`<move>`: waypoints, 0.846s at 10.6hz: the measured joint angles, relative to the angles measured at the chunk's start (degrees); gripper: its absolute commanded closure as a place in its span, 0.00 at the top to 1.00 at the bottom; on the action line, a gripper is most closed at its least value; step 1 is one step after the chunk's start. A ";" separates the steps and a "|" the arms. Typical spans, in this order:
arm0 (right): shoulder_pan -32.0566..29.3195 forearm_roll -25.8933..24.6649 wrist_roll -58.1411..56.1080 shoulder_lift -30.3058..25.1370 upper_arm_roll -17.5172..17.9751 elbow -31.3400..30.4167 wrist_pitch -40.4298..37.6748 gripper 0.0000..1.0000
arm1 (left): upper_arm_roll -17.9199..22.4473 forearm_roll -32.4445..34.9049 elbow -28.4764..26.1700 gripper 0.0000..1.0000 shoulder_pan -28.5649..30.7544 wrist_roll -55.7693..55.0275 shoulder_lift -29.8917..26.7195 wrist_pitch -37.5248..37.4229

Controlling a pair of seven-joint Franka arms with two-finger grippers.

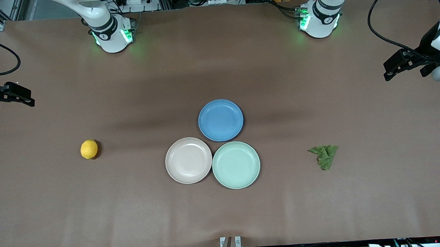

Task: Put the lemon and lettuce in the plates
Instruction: 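Move the left gripper down toward the green lettuce leaf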

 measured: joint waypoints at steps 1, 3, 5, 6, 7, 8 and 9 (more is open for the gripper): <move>0.00 0.00 0.00 0.00 0.00 0.00 0.00 1.00 | -0.01 0.00 0.00 1.00 0.00 0.00 0.00 0.00; 0.00 0.00 0.00 0.00 -0.01 0.00 0.00 1.00 | -0.66 0.00 0.00 1.00 -0.02 0.00 0.00 0.00; 0.00 0.00 0.00 0.00 -0.01 0.00 0.00 1.00 | -0.93 0.00 -0.02 1.00 -0.14 0.00 0.24 -0.08; 0.00 0.00 0.00 0.00 -0.02 -0.01 0.00 1.00 | -0.96 0.00 -0.05 1.00 -0.19 0.00 0.75 -0.15; 0.00 0.00 0.00 0.00 -0.02 -0.02 0.00 1.00 | -0.97 0.00 -0.14 1.00 -0.24 0.00 1.62 -0.15; 0.00 0.00 0.00 0.00 -0.02 -0.04 0.00 1.00 | -1.03 0.00 -0.19 1.00 -0.51 0.00 2.97 0.78; 0.00 0.00 0.00 0.00 -0.02 -0.05 0.00 1.00 | -1.16 0.00 -0.37 1.00 -0.99 0.00 4.66 2.46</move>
